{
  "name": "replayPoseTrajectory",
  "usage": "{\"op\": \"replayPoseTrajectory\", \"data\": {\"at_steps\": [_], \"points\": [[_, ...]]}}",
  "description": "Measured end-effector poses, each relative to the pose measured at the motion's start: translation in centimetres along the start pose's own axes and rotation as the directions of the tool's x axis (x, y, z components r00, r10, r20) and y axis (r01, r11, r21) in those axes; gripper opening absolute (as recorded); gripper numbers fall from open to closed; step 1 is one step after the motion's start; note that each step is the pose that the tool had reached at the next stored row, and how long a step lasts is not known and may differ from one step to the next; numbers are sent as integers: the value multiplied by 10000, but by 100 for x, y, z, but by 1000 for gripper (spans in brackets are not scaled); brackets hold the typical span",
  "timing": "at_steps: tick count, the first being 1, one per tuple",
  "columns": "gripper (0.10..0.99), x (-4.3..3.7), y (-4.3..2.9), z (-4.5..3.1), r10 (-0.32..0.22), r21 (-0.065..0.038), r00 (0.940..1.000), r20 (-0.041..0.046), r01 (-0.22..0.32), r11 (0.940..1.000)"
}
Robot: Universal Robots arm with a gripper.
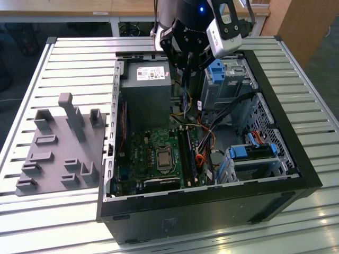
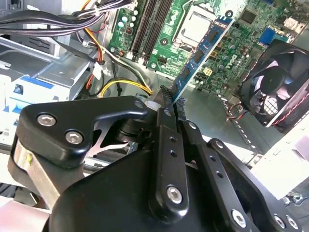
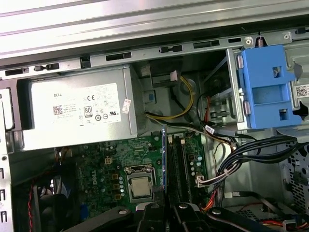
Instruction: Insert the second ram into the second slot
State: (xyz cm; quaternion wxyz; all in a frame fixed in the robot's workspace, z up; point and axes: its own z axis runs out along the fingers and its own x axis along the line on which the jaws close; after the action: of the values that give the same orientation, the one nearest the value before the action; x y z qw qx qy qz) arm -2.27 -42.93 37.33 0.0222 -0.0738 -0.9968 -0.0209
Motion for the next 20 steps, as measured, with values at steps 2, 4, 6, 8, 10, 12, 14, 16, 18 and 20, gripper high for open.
{"op": "replayPoseTrajectory", "data": {"at_steps": [2,4,6,8,10,12,14,16,18,20], "points": [[137,-1,-2,7,-55,-3,10000,-4,55,10000],[137,-2,-2,19,-198,0,9998,-10,198,9998],[137,-2,-3,32,-401,9,9992,-18,401,9992],[137,-3,-4,41,-588,18,9983,-26,588,9983],[137,-5,-13,51,-680,23,9977,-31,680,9977],[137,-7,-25,54,-686,21,9976,-30,686,9976],[137,-9,-35,55,-686,22,9976,-31,686,9976],[137,-12,-52,60,-687,21,9976,-30,687,9976],[137,-14,-69,68,-686,21,9976,-30,686,9976],[137,-17,-84,77,-686,19,9976,-30,686,9976]]}}
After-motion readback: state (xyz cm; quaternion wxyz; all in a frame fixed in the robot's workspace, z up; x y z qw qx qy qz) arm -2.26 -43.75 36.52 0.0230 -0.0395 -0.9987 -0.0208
